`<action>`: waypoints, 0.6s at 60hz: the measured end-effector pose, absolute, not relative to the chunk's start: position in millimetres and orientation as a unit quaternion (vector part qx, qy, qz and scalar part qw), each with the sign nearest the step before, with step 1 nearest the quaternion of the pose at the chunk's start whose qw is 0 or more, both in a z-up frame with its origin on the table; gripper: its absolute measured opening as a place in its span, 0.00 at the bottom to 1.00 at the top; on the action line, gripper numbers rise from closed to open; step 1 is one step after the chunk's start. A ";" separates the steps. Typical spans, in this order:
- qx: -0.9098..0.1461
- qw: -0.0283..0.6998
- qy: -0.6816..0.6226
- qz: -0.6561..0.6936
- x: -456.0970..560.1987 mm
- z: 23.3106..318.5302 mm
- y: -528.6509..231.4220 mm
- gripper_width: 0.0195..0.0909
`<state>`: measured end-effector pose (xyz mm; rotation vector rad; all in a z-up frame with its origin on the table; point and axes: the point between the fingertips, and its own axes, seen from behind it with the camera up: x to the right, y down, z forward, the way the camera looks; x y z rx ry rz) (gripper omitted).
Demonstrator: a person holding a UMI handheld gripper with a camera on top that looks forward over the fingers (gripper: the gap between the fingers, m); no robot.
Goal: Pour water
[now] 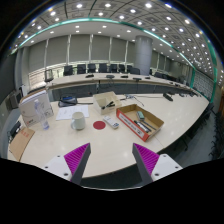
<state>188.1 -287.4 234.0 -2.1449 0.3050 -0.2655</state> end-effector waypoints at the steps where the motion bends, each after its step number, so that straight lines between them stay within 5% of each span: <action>1: -0.872 0.462 0.122 -0.108 187.8 234.4 -287.1 0.94; 36: -0.884 0.468 0.000 0.006 -71.1 183.3 -153.7 0.94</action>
